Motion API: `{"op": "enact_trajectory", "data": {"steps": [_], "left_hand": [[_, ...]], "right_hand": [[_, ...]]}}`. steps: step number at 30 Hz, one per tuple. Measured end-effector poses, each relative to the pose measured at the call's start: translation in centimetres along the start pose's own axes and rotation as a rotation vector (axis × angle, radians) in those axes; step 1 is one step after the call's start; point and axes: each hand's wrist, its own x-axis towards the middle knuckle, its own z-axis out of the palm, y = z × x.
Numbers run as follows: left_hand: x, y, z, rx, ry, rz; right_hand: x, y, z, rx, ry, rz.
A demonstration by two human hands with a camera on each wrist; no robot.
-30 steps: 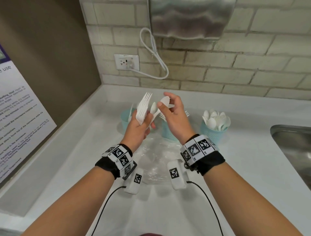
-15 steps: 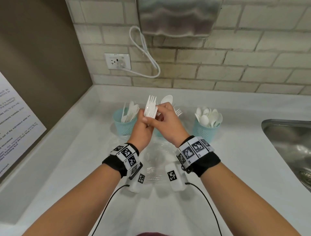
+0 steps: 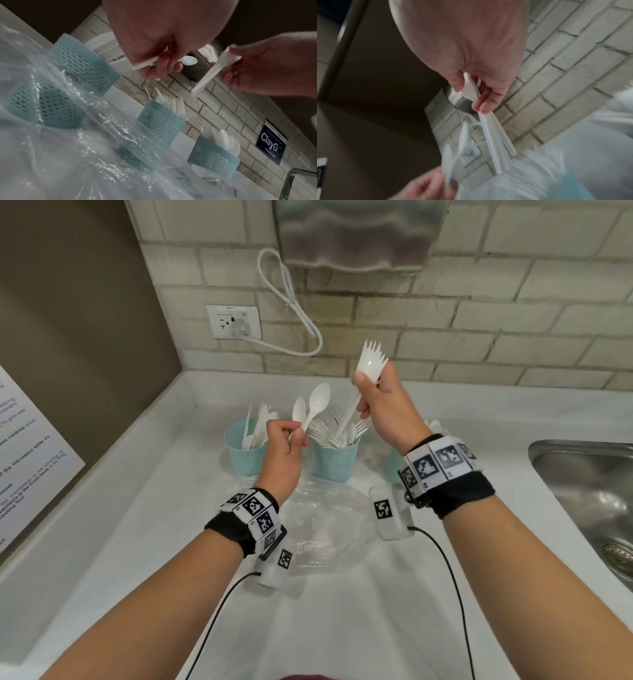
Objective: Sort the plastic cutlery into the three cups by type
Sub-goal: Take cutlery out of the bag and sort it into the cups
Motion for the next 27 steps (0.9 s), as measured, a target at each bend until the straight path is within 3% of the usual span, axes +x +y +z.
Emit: {"op": "enact_trajectory", "data": {"steps": [6, 11, 16, 19, 21, 24, 25, 27], "left_hand": [[-0.4, -0.4, -0.1, -0.086, -0.029, -0.019], [-0.7, -0.6, -0.5, -0.11, -0.046, -0.004], [-0.8, -0.4, -0.2, -0.131, -0.069, 0.005], [-0.8, -0.1, 0.2, -0.142, -0.07, 0.013], [-0.8, 0.2, 0.8, -0.153, -0.067, 0.015], [-0.7, 0.7, 1.8, -0.152, -0.082, 0.023], [-0.7, 0.8, 2.2, -0.142, -0.099, 0.031], [-0.8, 1.3, 2.9, -0.118, -0.154, 0.039]], "right_hand": [[-0.4, 4.7, 2.1, -0.032, -0.008, 0.087], [-0.2, 7.0, 2.4, -0.524, 0.017, 0.16], [0.0, 7.8, 2.4, -0.815, -0.011, 0.128], [0.3, 7.2, 2.3, -0.87, -0.001, 0.091], [0.0, 6.0, 2.0, -0.671, 0.102, 0.03], [-1.6, 3.8, 1.3, 0.116, 0.206, -0.003], [-2.3, 3.2, 1.0, 0.243, 0.232, -0.027], [-3.2, 2.5, 0.6, 0.235, 0.258, -0.06]]}}
